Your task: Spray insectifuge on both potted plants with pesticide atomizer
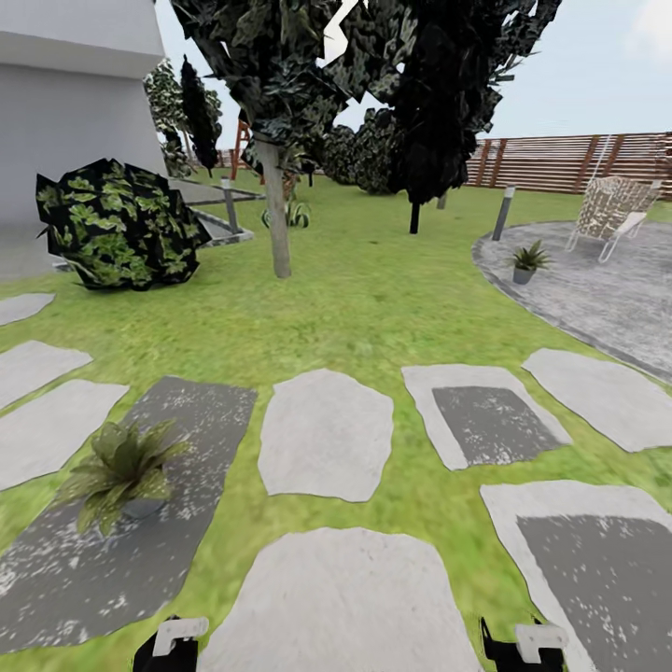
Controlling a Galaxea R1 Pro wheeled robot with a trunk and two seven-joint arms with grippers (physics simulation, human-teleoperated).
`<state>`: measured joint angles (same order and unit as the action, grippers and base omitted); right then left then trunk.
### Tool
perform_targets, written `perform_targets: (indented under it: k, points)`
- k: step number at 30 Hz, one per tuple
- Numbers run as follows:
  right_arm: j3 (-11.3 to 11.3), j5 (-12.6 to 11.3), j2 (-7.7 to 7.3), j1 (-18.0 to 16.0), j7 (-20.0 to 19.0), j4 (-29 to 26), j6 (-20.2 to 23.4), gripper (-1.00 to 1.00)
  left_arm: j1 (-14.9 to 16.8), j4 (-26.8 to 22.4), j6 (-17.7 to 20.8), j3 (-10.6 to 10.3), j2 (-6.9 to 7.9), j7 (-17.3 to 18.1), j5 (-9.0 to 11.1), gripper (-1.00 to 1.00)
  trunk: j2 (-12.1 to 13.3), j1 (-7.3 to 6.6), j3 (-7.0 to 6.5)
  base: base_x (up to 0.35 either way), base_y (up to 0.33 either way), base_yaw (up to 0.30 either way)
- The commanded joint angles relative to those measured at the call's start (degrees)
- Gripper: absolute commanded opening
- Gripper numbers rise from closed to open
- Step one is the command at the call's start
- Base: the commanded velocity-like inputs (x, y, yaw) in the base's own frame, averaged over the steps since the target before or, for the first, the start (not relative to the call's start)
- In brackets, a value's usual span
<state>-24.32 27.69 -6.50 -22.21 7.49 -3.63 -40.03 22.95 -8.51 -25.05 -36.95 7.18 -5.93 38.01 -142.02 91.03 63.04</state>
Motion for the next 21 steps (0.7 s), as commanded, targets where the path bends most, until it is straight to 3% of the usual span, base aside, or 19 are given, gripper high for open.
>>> perform_targets:
  k: [1,21]
  points:
    - [-0.2,0.61,0.0,-0.03,0.54,0.11,-0.13,1.0,-0.01,-0.1,-0.08,-0.49,0.03,-0.49,0.05,-1.0,-0.02,-0.01,0.05,0.0,0.0,-0.3]
    - [-0.2,0.61,0.08,-0.03,0.57,0.12,-0.13,1.0,-0.01,-0.1,-0.24,-0.49,0.11,-0.49,0.05,-1.0,-0.02,-0.01,0.05,0.0,0.0,-0.3]
